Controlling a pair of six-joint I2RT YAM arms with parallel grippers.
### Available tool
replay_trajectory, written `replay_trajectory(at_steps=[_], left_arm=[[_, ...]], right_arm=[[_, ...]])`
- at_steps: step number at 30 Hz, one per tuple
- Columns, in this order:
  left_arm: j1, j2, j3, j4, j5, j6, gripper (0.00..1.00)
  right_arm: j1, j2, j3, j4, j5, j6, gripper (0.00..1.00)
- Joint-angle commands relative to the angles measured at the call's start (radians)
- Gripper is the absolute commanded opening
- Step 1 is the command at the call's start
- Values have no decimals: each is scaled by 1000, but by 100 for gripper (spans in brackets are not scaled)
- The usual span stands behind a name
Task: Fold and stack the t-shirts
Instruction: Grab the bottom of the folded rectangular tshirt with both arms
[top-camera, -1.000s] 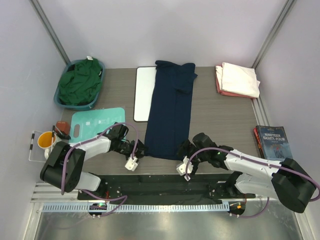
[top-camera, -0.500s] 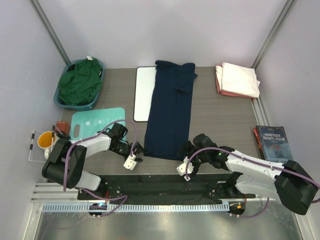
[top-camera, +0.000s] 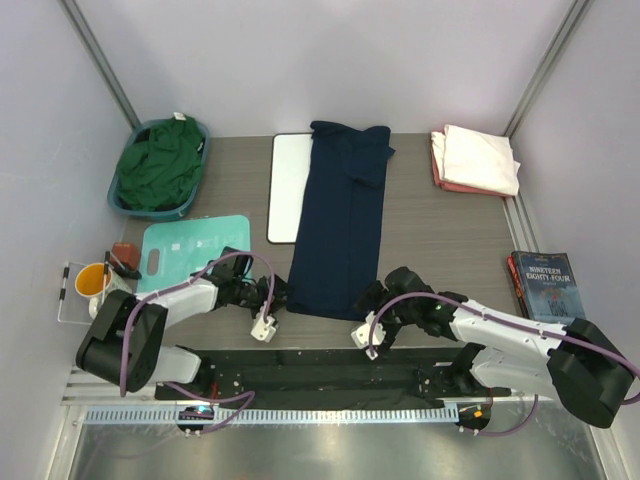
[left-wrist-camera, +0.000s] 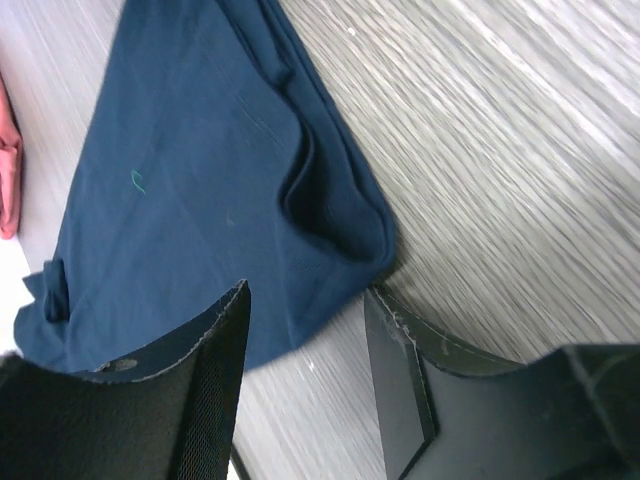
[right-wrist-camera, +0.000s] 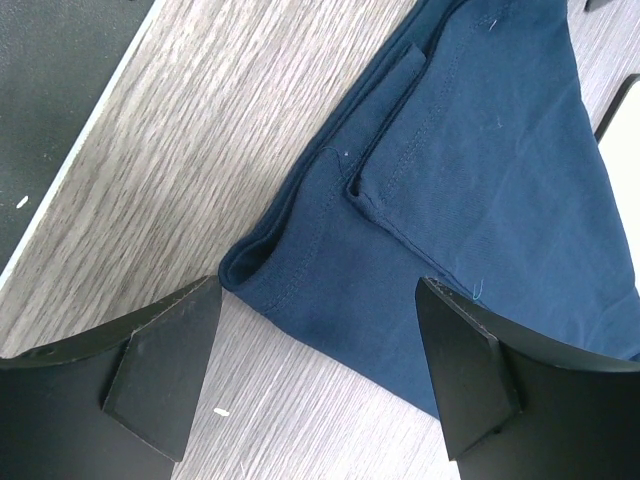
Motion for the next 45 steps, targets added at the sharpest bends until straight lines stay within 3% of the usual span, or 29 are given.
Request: replay_trajectory(at_steps=[1, 12, 18, 21, 23, 24, 27, 28, 33, 34, 38, 39, 41, 45], left_arm=[[2, -48, -49, -33, -104, 380, 51], [2, 37, -37, -21, -67, 419, 51], [2, 27, 0, -160, -26, 479, 50], [2, -2, 0, -220, -9, 492, 44], [2, -15, 0, -268, -7, 503, 36], [2, -22, 1, -286, -7, 509, 34], [2, -47, -2, -328, 2, 511, 29], [2, -48, -6, -328, 3, 512, 27], [2, -47, -15, -326, 2, 519, 17], [2, -48, -18, -325, 2, 519, 8], [2, -56, -37, -293, 3, 494, 0], [2, -56, -41, -273, 5, 494, 0], [2, -59, -51, -263, 13, 488, 10], [2, -67, -58, -222, 28, 459, 52]], right_arm=[[9, 33, 1, -70, 11, 31, 86], [8, 81, -2, -21, 11, 31, 84], [8, 93, 9, -25, 20, 36, 84], [8, 93, 26, -47, 19, 43, 80], [8, 94, 39, -85, 14, 40, 71], [9, 101, 47, -103, 16, 37, 59], [8, 123, 78, -154, 33, 39, 39], [8, 134, 91, -163, 36, 39, 26], [8, 136, 113, -209, 24, 46, 13], [8, 134, 124, -218, 22, 52, 11], [8, 134, 159, -292, 11, 62, 8], [8, 133, 164, -294, 11, 65, 8], [8, 133, 165, -301, 16, 63, 8], [8, 142, 167, -304, 14, 52, 8]])
